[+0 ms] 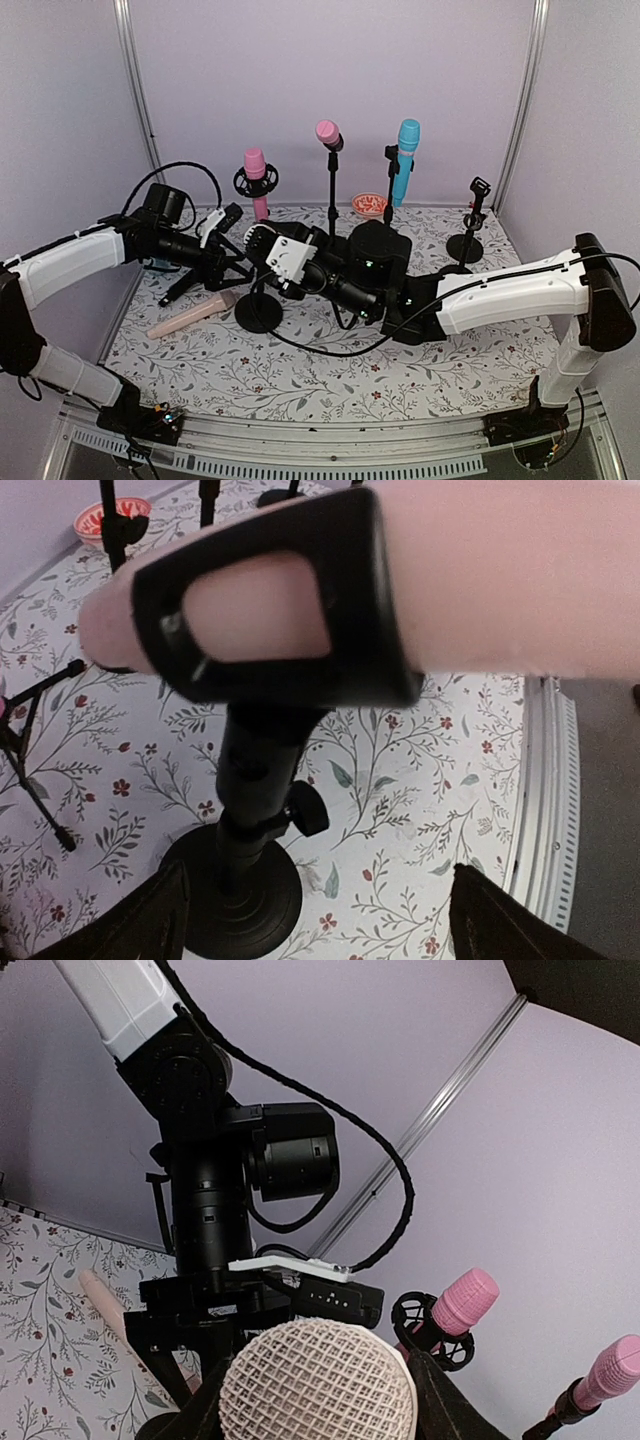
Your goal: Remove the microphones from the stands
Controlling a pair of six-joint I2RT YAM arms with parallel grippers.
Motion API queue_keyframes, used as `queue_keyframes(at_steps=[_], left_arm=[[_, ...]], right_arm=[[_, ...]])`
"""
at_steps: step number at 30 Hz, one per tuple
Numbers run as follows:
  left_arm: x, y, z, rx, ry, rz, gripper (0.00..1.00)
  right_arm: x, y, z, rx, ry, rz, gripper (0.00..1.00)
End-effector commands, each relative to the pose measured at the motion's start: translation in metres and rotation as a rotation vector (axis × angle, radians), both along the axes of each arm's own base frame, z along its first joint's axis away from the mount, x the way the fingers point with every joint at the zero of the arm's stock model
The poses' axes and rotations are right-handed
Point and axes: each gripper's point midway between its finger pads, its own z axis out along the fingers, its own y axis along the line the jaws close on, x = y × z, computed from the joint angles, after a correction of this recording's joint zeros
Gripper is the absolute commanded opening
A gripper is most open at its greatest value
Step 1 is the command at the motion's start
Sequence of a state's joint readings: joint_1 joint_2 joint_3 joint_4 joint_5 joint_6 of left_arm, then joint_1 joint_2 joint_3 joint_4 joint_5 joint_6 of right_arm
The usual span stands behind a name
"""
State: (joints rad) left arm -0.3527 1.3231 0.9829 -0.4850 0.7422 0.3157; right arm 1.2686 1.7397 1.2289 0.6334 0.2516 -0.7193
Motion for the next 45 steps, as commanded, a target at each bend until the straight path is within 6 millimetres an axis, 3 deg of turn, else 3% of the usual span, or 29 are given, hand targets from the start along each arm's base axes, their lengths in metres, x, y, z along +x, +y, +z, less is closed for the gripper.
queue_keyframes(at_steps=[1, 8, 16, 19, 23, 32, 37, 43, 45], left_arm=[[0.002, -0.032, 0.018, -0.059, -0.027, -0.060, 0.90], [0.011, -0.073, 0.009, -0.056, -0.023, -0.137, 0.80], [0.019, -0.077, 0.007, -0.068, -0.032, -0.121, 0.68], [0.017, -0.076, 0.008, -0.081, -0.019, -0.115, 0.52], [0.015, -0.075, 0.006, -0.085, -0.004, -0.107, 0.23], [0.022, -0.072, -0.003, -0.075, 0.011, -0.062, 0.13], [0.032, -0.072, -0.009, -0.068, 0.013, -0.020, 0.00], [0.040, -0.073, -0.022, -0.048, 0.024, 0.007, 0.00], [0.040, -0.074, -0.024, -0.043, 0.022, 0.005, 0.00]], right_arm=[[0.005, -0.012, 0.026, 0.094, 0.017, -0.029, 0.24], [0.010, -0.017, 0.033, 0.135, 0.052, -0.044, 0.22], [0.006, -0.026, 0.042, 0.159, 0.063, -0.034, 0.21], [0.004, -0.026, 0.044, 0.158, 0.059, -0.022, 0.20], [0.002, -0.028, 0.049, 0.158, 0.047, -0.016, 0.20], [-0.004, -0.037, 0.055, 0.133, 0.006, -0.014, 0.20], [-0.011, -0.047, 0.076, 0.147, -0.035, -0.011, 0.20], [-0.027, -0.056, 0.097, 0.156, -0.076, 0.004, 0.15], [-0.032, -0.062, 0.121, 0.197, -0.095, 0.010, 0.15]])
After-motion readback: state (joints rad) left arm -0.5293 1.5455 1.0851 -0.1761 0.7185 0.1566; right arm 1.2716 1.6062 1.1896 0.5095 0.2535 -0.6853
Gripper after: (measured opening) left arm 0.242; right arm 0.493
